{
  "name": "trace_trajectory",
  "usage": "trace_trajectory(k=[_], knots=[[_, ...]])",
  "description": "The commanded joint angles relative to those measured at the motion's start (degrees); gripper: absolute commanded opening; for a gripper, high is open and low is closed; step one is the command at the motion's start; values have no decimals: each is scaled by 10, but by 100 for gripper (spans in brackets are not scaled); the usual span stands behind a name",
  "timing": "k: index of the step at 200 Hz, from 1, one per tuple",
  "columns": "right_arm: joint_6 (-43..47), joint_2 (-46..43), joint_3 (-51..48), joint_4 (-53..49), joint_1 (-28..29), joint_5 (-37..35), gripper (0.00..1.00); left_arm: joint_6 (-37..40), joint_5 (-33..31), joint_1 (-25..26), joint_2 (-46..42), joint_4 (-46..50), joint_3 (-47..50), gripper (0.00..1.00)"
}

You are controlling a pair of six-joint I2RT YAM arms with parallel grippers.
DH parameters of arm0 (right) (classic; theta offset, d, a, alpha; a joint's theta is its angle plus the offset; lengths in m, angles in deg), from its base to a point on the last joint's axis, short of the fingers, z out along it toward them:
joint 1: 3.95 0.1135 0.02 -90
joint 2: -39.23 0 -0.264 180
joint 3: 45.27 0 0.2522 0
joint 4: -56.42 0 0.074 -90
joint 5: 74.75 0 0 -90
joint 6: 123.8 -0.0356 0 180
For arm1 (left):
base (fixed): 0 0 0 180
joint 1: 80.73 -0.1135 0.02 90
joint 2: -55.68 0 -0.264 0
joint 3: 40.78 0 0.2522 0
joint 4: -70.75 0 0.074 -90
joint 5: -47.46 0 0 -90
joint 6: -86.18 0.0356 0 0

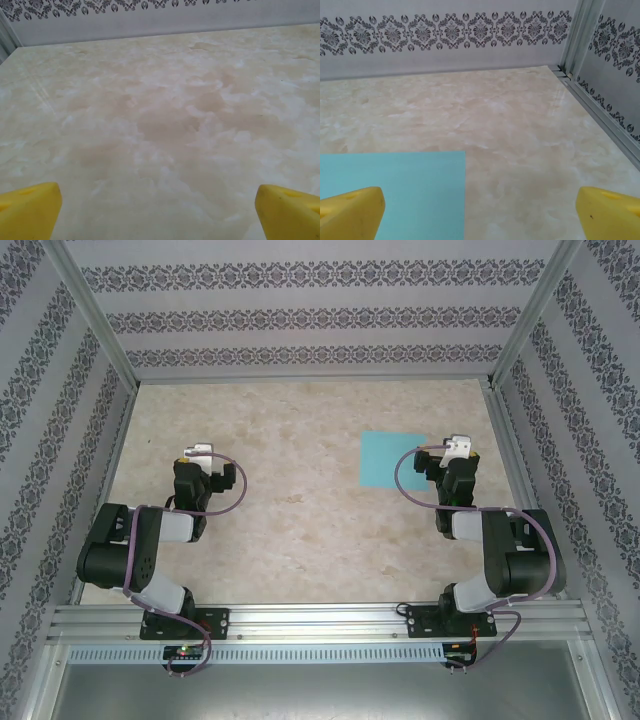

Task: Fold a paper plane with a square sheet of paper (pick it up from the middle)
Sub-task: Move the square sheet of paper to the center of the table.

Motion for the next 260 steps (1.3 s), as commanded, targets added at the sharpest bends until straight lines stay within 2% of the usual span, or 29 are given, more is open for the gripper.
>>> trace_trajectory(k=[1, 180, 199, 218, 238, 260], knots=[[1, 1, -1, 13, -4, 11, 98, 13, 8, -5, 3, -19, -8, 100], [0, 0, -2, 14, -5, 13, 98, 12, 13, -7, 3, -18, -8, 100], [-2, -10, -5, 17, -2, -3, 98, 13, 13, -7, 1, -22, -6, 100], [-6, -68, 9, -58, 0, -28, 98, 13, 12, -7, -23, 21, -18, 100], [-20, -125, 40, -176, 12, -67, 98, 3, -18, -7, -59, 83, -38, 100], [-58, -168, 94, -319, 33, -90, 98, -16, -36, -6, -95, 199, -82, 100]])
